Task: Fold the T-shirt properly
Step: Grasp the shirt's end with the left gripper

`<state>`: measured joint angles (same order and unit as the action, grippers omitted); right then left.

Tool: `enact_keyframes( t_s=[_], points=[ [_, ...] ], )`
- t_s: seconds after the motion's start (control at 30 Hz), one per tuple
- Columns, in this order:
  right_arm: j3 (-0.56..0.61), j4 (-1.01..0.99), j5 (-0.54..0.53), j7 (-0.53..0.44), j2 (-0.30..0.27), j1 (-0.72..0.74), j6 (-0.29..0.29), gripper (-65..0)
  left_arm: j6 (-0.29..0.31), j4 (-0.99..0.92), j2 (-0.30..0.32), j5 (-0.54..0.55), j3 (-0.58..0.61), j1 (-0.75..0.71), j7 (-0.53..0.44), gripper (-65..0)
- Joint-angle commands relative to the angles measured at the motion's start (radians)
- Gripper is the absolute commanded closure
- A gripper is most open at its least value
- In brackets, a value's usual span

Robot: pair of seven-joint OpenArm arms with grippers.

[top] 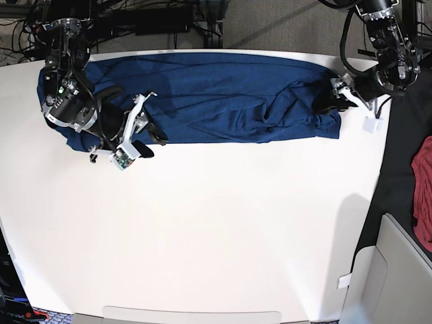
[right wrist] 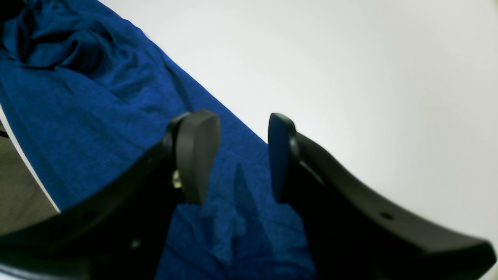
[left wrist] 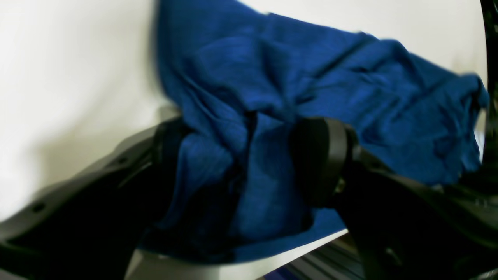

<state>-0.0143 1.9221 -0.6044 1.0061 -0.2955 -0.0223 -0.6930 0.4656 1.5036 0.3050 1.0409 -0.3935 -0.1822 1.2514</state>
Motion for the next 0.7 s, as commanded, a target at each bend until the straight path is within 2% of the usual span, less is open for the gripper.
enact_keyframes(
  t_s=[0.0,0.13,0.23,0.3,0.4,0.67],
  points=[
    [-0.005,0.02,-0.018,-0.025,-0.008,0.014,-0.005,-25.0,-0.008,0.004,0.003,-0.027,0.015,-0.007,0.044,-37.8],
    [-0.005,0.02,-0.018,-0.025,-0.008,0.014,-0.005,-25.0,-0.008,0.009,0.003,-0.027,0.032,-0.004,0.046,-28.0],
    [-0.006,0.02,-0.018,-0.025,-0.009,0.014,-0.005,-25.0,-0.008,0.051,0.004,-0.027,0.023,-0.004,0.054,-15.5],
    [-0.008,0.02,-0.018,-0.025,-0.009,0.012,-0.005,-25.0,-0.008,0.091,0.007,-0.027,0.023,-0.006,0.055,-10.7],
    [-0.04,0.02,-0.018,-0.025,-0.018,0.0,-0.005,-25.0,-0.009,0.165,0.009,-0.029,0.015,-0.01,0.055,-10.8],
    [-0.092,0.02,-0.018,-0.025,-0.02,-0.009,-0.005,-25.0,-0.012,0.286,0.001,-0.029,-0.126,-0.032,0.055,-10.8]
  ],
)
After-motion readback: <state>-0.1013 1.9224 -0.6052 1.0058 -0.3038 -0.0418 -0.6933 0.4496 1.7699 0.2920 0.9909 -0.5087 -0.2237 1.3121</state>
